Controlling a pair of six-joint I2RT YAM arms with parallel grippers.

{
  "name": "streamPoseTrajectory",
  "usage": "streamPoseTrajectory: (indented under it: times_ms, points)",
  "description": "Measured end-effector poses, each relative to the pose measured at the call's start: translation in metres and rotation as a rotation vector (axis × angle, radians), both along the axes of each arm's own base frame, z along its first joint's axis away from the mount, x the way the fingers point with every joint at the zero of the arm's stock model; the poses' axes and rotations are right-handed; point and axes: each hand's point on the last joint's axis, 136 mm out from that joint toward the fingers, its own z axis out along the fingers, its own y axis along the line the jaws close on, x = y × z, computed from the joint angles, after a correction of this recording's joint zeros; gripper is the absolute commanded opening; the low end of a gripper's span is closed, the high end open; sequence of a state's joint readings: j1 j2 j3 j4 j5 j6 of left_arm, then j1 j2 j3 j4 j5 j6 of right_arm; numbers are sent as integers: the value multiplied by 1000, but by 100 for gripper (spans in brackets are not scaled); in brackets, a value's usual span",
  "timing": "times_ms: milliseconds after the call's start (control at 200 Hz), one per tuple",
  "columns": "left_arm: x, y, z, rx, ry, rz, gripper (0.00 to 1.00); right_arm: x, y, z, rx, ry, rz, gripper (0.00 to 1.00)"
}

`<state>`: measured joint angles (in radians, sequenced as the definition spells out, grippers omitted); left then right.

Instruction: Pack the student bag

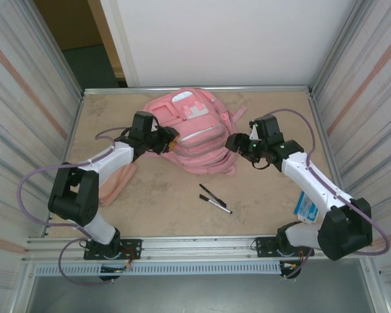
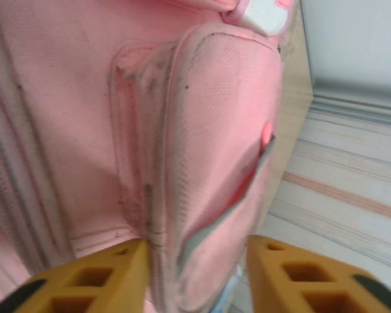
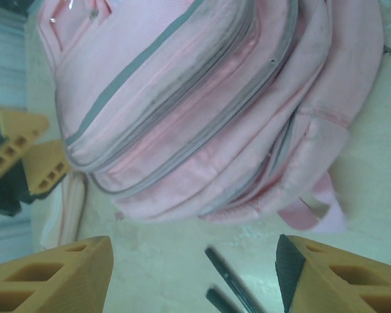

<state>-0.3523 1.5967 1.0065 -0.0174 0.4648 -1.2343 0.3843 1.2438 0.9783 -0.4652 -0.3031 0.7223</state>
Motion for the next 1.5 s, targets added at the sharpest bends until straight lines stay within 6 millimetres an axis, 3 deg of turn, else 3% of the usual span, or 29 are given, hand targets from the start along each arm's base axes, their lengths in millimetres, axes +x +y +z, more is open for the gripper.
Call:
streamPoseTrajectory:
  times_ms: [150,351,411,516,686,807,937,1012,1137,1278,1503]
  points:
    - [-16,25,8,14,-3,20,59,-17,22,11,-54,-47,102,67]
    - [-27,94,50,105,-126,118,62,-31,65,23,-103,-123,231,67]
    - [-31,112,47,127,-128,147,61,-32,78,23,-122,-140,259,67]
    - [-36,129,20,179,-66,152,61,-39,99,14,-153,-154,310,67]
    - [-29,129,-29,233,34,81,62,-46,124,-5,-215,-145,358,67]
    - [-10,123,-61,229,78,35,61,-49,136,-13,-241,-144,383,67]
    - [17,120,-77,233,60,5,60,-50,143,-13,-258,-155,399,67]
    - [30,119,-86,232,51,7,56,-50,144,-12,-262,-163,403,67]
    - [42,117,-110,209,75,22,39,-51,149,-12,-254,-169,412,67]
    - [52,112,-109,174,51,38,3,-57,162,-25,-256,-154,445,67]
    - [49,105,-95,204,40,32,0,-74,198,-61,-253,-106,583,64]
